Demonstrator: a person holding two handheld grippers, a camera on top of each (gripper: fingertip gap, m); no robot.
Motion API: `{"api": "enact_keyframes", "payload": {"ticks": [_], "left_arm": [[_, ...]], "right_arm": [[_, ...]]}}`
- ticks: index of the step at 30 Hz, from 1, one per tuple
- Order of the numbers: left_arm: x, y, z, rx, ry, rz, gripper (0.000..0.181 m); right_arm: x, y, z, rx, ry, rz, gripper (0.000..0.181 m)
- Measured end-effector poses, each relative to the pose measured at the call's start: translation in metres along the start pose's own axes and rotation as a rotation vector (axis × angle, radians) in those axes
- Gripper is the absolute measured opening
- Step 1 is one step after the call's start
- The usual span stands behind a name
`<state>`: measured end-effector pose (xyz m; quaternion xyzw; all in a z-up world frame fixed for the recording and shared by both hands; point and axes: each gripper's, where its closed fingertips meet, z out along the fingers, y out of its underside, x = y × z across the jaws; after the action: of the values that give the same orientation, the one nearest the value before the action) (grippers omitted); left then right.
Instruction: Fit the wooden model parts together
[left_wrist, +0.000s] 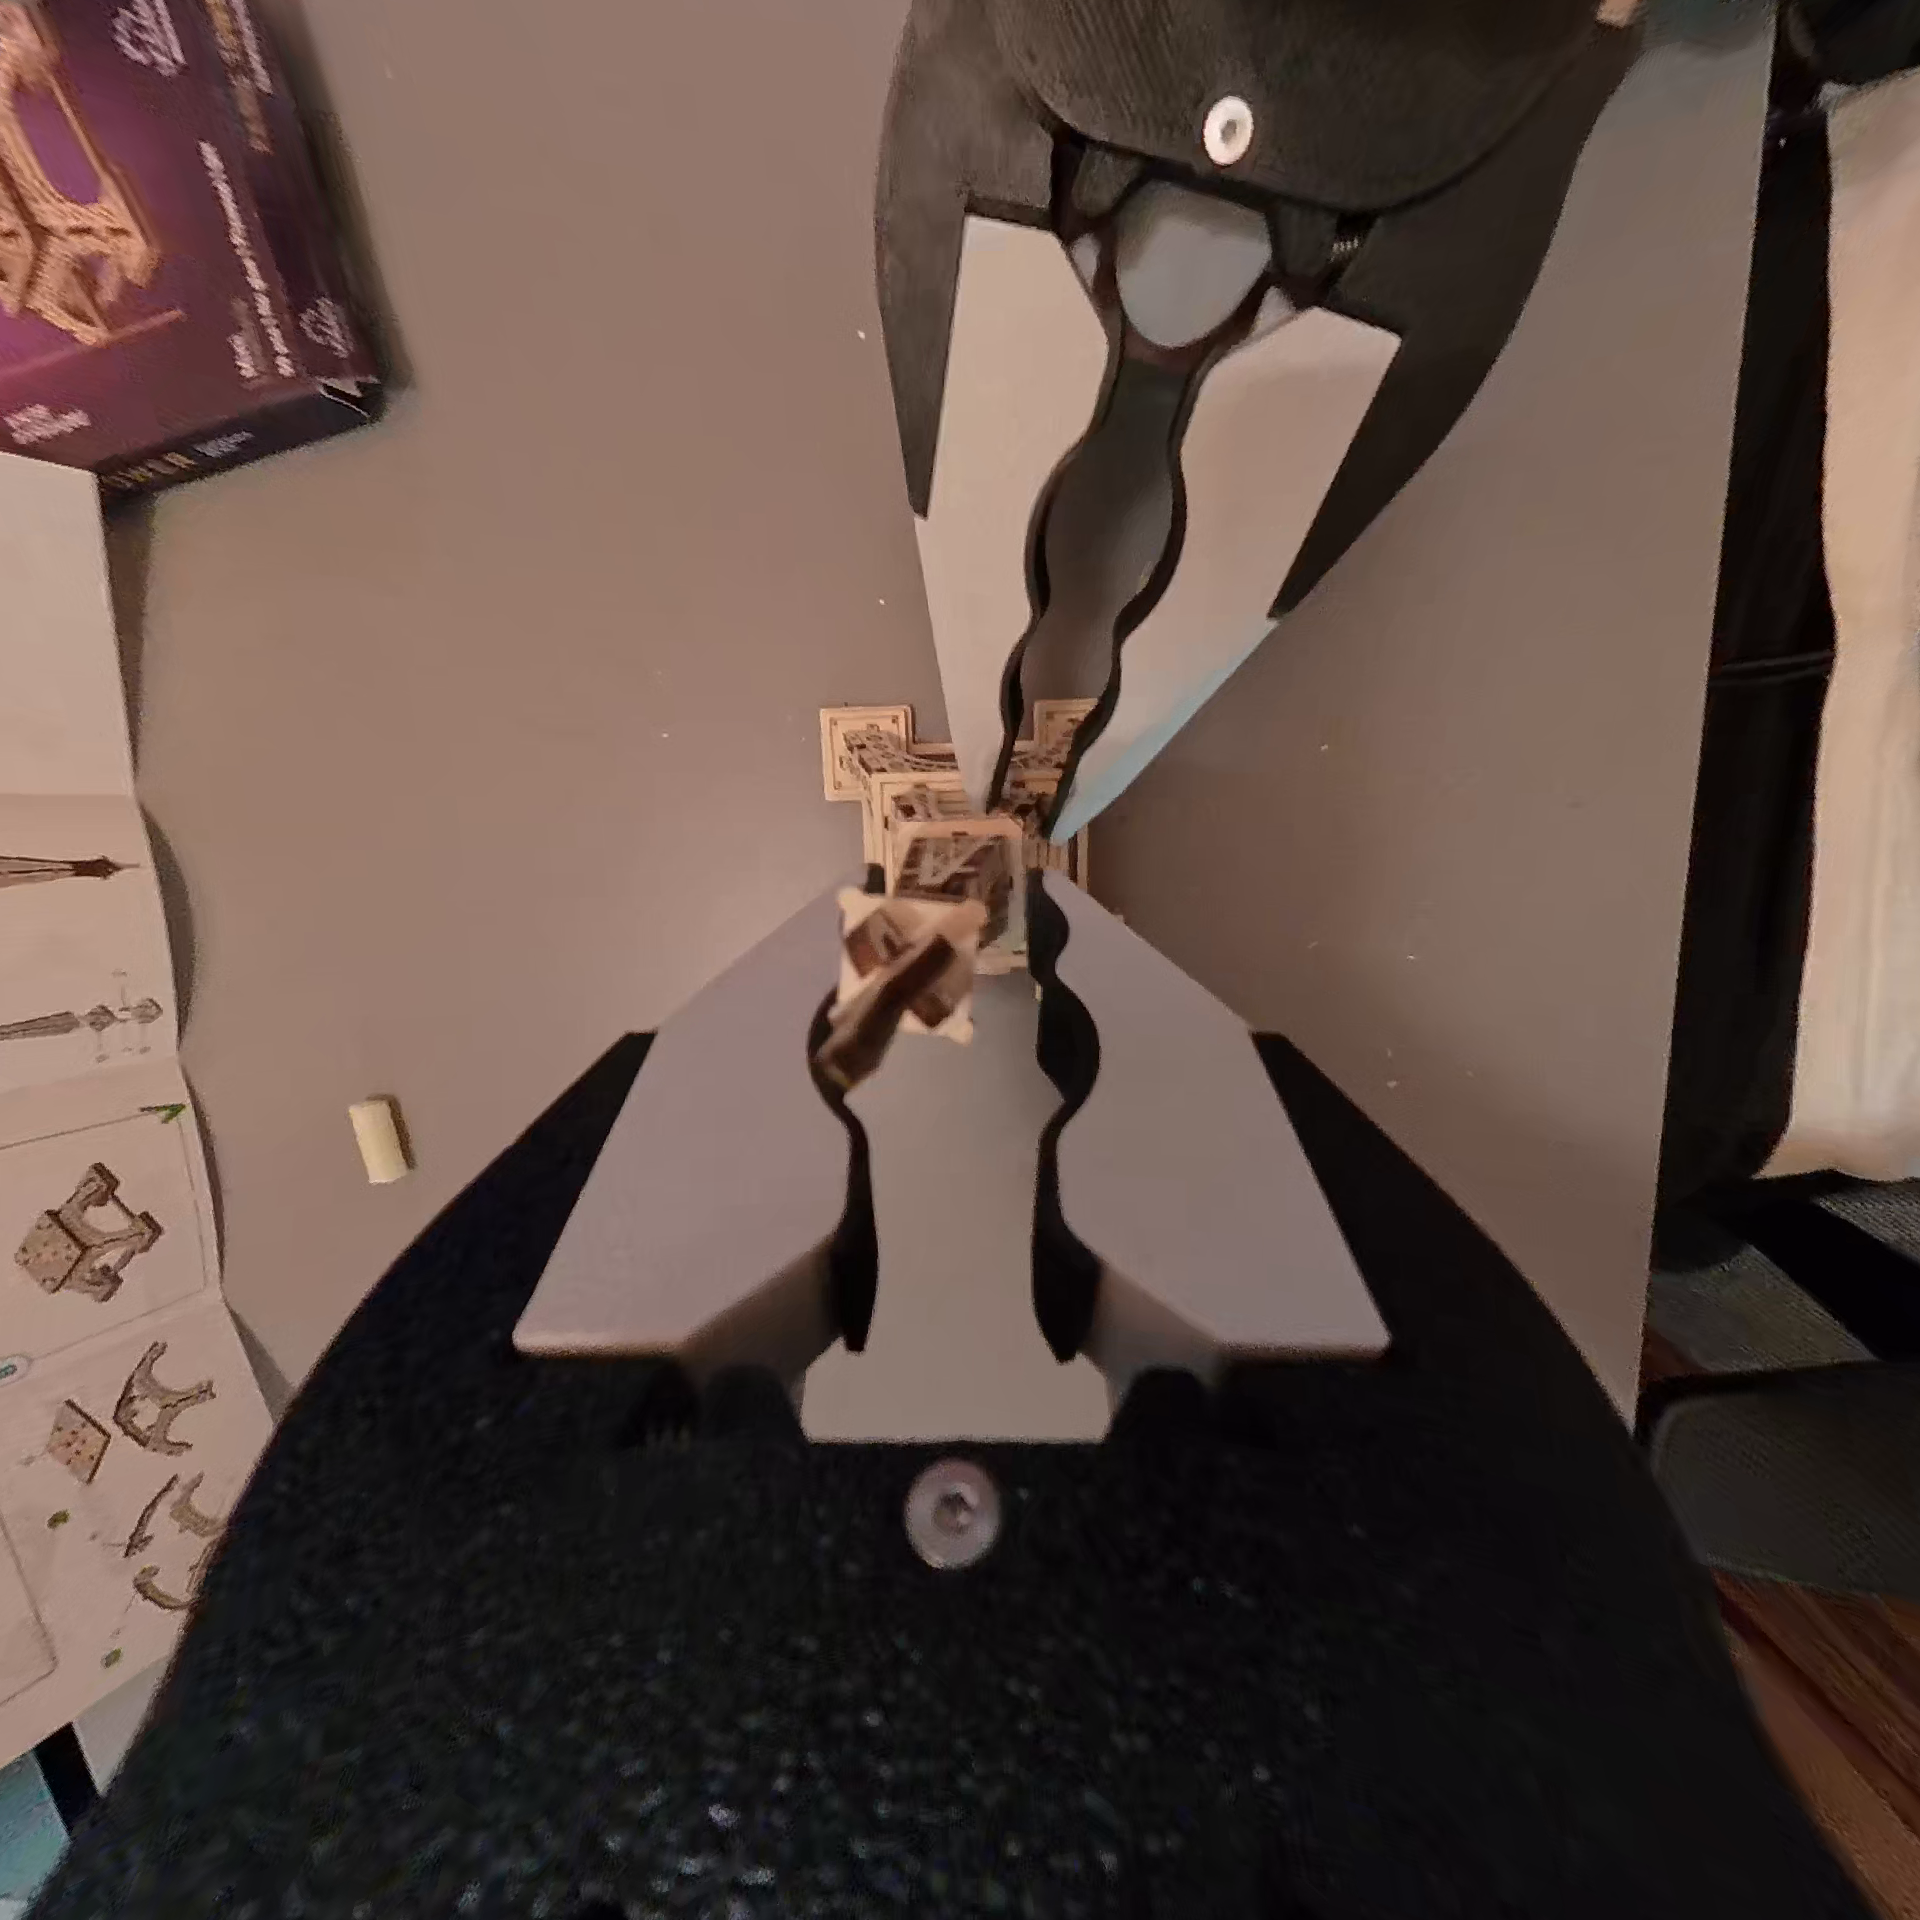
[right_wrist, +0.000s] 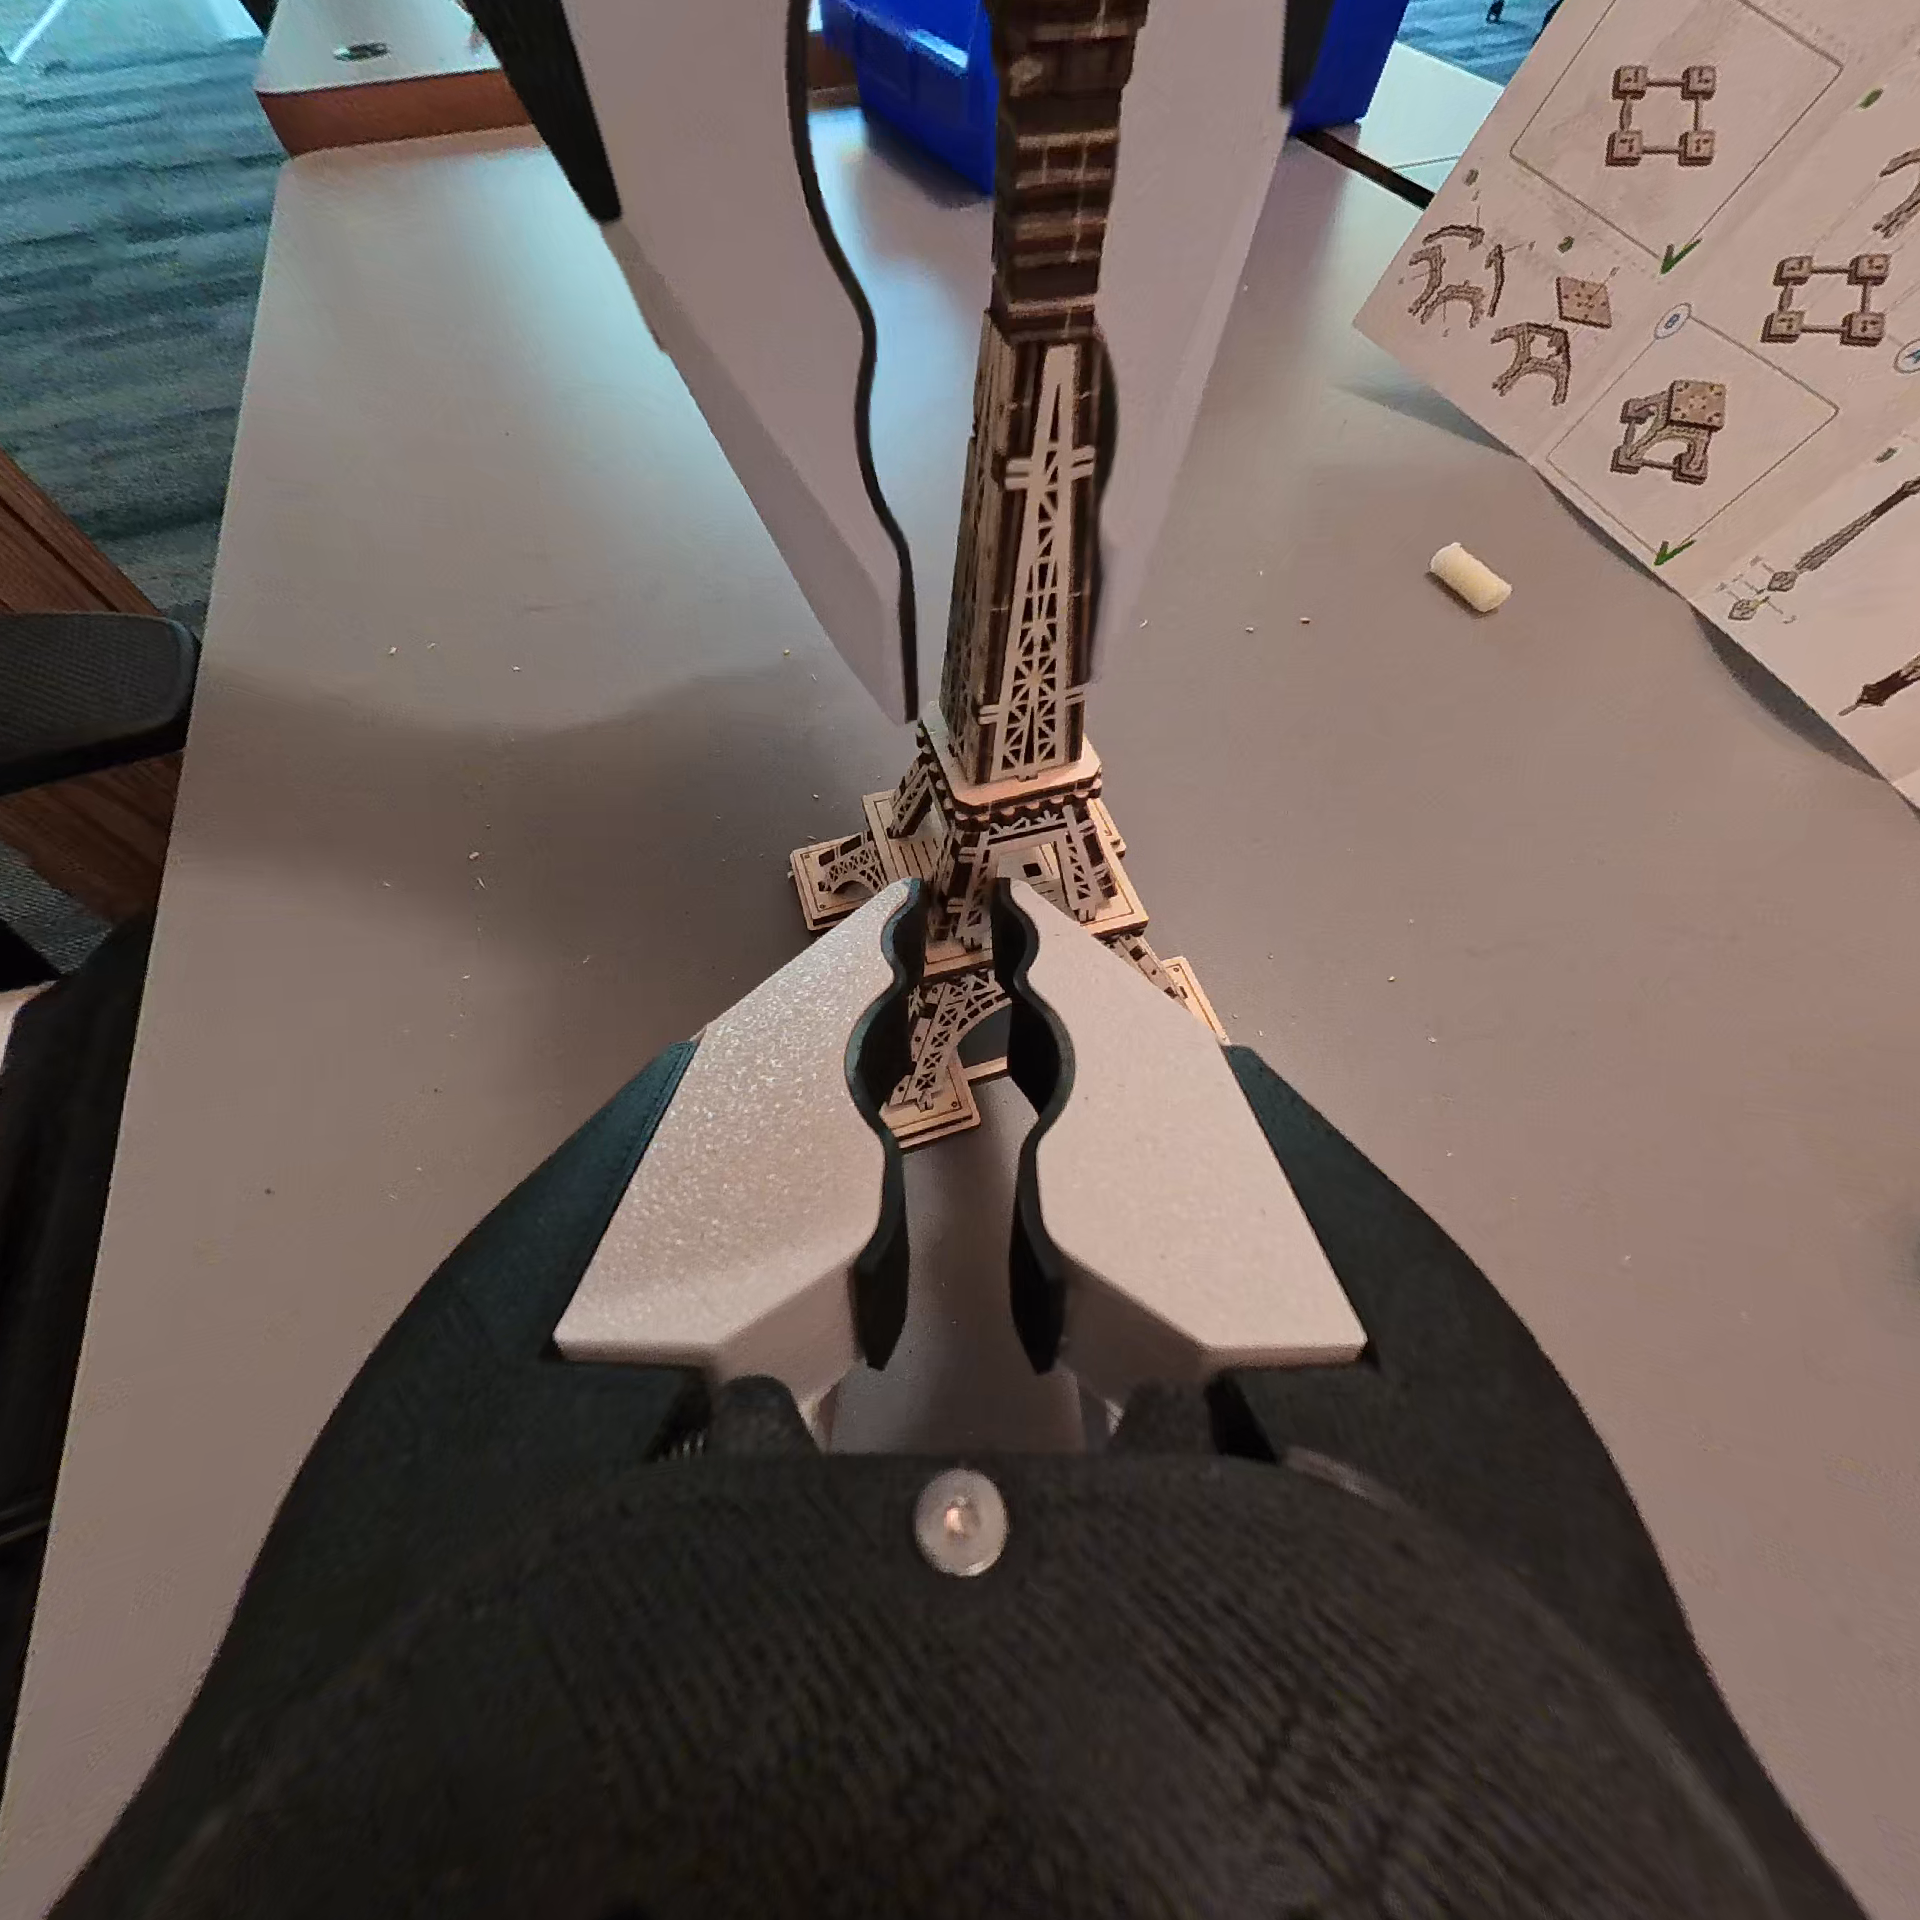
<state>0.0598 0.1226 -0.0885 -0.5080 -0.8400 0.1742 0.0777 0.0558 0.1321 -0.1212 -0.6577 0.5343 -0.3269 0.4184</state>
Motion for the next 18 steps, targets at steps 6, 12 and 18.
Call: {"api": "enact_keyframes", "payload": {"ticks": [6, 12, 18], "left_arm": [[0.0005, 0.0011, 0.01, -0.004, -0.001, 0.029, 0.017], [-0.0003, 0.0006, 0.0103, -0.018, 0.003, 0.021, 0.016], [-0.0003, 0.0015, 0.0106, -0.042, 0.014, -0.003, 0.017]], "right_arm": [[-0.0003, 0.0001, 0.0, 0.0, -0.015, 0.013, 0.011], [-0.0006, 0.0002, -0.0001, -0.001, -0.018, 0.011, 0.011], [-0.0005, 0.0008, -0.0001, -0.005, -0.02, 0.003, 0.011]]}}
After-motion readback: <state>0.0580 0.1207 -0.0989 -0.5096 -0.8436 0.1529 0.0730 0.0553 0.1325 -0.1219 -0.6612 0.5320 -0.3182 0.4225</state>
